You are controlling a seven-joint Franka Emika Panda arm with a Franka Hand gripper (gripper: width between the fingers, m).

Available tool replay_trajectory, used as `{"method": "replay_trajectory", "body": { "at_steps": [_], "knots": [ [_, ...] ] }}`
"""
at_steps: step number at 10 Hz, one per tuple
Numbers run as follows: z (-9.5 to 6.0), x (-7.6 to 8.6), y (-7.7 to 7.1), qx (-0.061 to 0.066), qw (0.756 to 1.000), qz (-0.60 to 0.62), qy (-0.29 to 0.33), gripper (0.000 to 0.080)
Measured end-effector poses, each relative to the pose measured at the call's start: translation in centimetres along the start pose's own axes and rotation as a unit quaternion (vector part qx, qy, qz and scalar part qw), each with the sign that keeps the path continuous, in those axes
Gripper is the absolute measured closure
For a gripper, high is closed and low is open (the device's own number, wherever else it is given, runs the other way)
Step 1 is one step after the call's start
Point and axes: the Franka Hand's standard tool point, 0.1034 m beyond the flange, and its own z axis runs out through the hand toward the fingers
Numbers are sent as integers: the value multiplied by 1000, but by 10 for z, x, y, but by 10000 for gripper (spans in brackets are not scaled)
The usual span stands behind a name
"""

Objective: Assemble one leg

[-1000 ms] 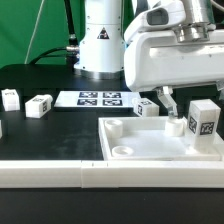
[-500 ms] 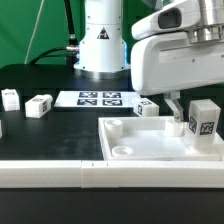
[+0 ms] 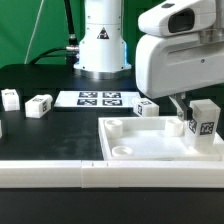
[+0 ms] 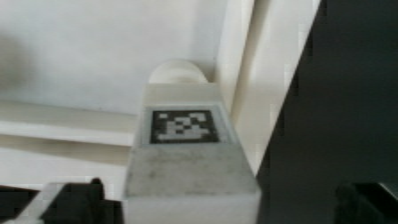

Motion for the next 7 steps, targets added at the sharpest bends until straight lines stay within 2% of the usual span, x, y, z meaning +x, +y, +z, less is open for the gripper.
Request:
{"method": "replay_trajectory", "body": {
  "at_steps": [2,3,4,5,6,7],
  "knots": [
    [-1,0,5,0,1000,-4,2,150],
    [-1,0,5,0,1000,-4,2,250],
    [-1,0,5,0,1000,-4,2,386],
    [-1,0,5,0,1000,-4,2,386],
    [-1,0,5,0,1000,4,2,505],
    [-1,0,5,0,1000,16,2,505]
  ]
}}
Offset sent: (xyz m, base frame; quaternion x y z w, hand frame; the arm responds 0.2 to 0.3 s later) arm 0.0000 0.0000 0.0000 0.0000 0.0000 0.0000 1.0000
